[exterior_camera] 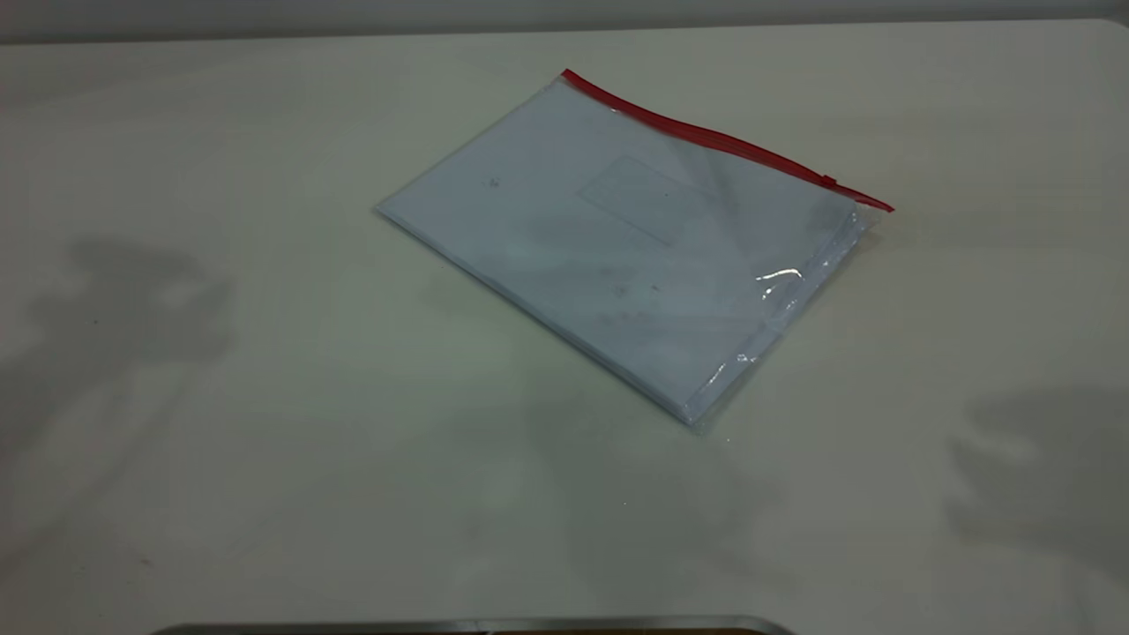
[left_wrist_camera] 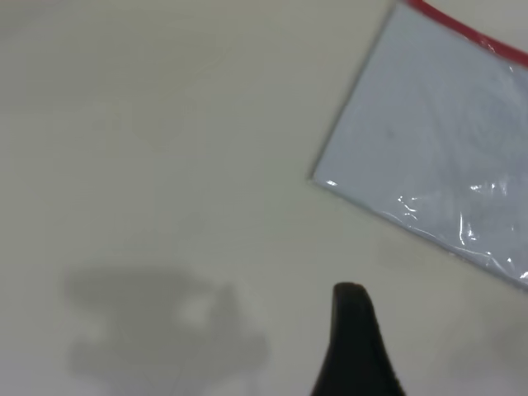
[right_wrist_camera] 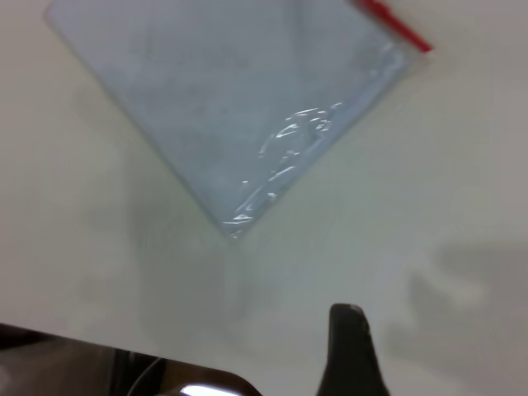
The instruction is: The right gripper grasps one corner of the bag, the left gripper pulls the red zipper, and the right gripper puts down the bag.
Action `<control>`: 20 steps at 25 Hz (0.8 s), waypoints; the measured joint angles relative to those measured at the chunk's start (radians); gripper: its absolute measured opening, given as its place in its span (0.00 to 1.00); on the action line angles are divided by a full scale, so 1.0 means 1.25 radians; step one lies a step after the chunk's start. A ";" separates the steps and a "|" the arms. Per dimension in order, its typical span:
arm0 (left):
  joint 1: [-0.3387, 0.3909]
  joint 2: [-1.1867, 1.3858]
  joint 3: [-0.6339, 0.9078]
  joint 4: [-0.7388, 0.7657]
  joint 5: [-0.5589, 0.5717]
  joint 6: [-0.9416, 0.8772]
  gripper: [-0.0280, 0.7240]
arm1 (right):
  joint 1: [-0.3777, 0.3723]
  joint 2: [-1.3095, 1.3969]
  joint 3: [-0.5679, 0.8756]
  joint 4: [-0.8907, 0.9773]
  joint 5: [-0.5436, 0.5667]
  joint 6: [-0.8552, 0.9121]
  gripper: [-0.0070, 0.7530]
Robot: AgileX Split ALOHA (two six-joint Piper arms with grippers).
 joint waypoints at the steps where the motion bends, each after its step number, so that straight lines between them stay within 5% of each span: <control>1: 0.000 0.029 -0.019 -0.017 0.000 0.040 0.81 | 0.000 0.043 -0.001 0.031 -0.016 -0.049 0.77; 14: -0.057 0.273 -0.143 -0.086 0.034 0.322 0.81 | 0.000 0.518 -0.020 0.797 -0.089 -0.816 0.77; 20: -0.095 0.319 -0.165 -0.086 0.065 0.302 0.81 | 0.000 0.712 -0.127 0.934 -0.053 -0.973 0.77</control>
